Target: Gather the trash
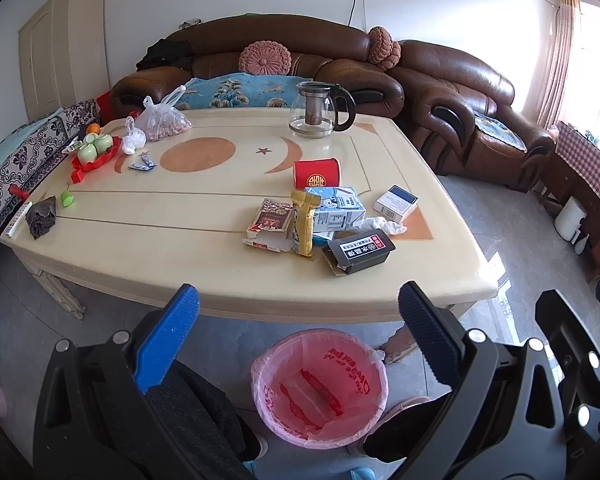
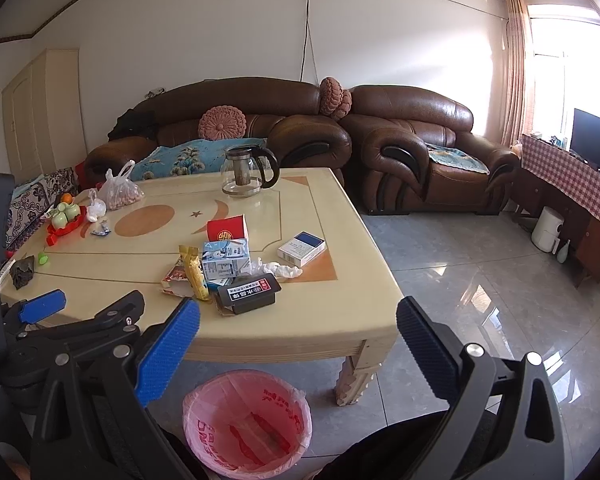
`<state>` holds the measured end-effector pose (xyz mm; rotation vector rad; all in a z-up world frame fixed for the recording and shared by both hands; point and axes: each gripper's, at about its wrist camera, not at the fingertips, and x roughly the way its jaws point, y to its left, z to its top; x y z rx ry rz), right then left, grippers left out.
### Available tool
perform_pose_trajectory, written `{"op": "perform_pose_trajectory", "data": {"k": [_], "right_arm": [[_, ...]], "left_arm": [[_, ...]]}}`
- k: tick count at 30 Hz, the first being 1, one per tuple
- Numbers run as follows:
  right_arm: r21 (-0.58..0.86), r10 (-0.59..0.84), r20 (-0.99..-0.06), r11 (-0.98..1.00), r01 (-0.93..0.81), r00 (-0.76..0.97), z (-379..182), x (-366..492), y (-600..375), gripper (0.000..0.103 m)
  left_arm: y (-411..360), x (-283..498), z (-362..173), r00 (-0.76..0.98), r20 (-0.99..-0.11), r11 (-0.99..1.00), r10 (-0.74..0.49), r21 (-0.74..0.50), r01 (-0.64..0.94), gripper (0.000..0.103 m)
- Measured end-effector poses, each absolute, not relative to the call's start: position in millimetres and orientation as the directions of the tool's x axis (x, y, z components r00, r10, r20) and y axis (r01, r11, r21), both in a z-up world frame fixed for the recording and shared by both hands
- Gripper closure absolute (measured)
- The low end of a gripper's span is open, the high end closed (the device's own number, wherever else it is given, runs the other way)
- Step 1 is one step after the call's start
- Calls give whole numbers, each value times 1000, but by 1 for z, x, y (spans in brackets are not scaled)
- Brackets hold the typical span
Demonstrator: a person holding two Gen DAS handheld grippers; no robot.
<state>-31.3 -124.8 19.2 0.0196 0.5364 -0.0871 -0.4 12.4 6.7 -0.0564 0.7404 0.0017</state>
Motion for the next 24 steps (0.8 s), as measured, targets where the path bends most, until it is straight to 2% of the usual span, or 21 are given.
{"op": "perform_pose_trajectory", "data": {"k": [18, 24], "right_arm": [[42, -52, -562, 995, 92, 825, -12, 17, -160, 6], [1, -65, -570, 997, 80, 819, -24, 41, -161, 6]], "left_arm": [[48, 42, -32, 654, -756, 995, 3, -65, -79, 5], [46, 61, -42, 635, -773, 996, 4, -56, -75, 5]]}}
